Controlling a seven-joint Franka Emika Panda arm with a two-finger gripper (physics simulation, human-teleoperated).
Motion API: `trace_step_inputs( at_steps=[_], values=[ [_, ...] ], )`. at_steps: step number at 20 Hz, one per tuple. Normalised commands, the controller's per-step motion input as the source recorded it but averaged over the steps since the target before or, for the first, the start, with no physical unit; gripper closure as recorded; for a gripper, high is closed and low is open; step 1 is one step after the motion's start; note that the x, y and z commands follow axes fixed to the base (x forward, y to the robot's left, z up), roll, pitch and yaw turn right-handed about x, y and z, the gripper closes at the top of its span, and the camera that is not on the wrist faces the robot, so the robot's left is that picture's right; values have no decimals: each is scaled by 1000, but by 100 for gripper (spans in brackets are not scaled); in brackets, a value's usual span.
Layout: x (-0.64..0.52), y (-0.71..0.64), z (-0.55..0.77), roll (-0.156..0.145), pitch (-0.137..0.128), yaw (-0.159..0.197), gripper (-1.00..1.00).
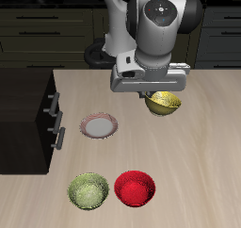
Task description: Place the yellow bowl on the plate
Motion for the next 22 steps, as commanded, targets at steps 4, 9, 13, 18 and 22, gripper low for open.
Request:
trace_step_inputs(
  at_steps=[4, 9, 13, 18, 22],
  values=[
    [-124, -522, 11, -92, -12, 19, 100],
    [-123, -357, -6, -59, -6, 0, 100],
    [-217, -345, -40, -44, -11, 11, 100],
    [-137, -332, -33, -56, -1, 13, 100],
    [-219, -392, -15, -73, -14, 13, 100]
  ],
)
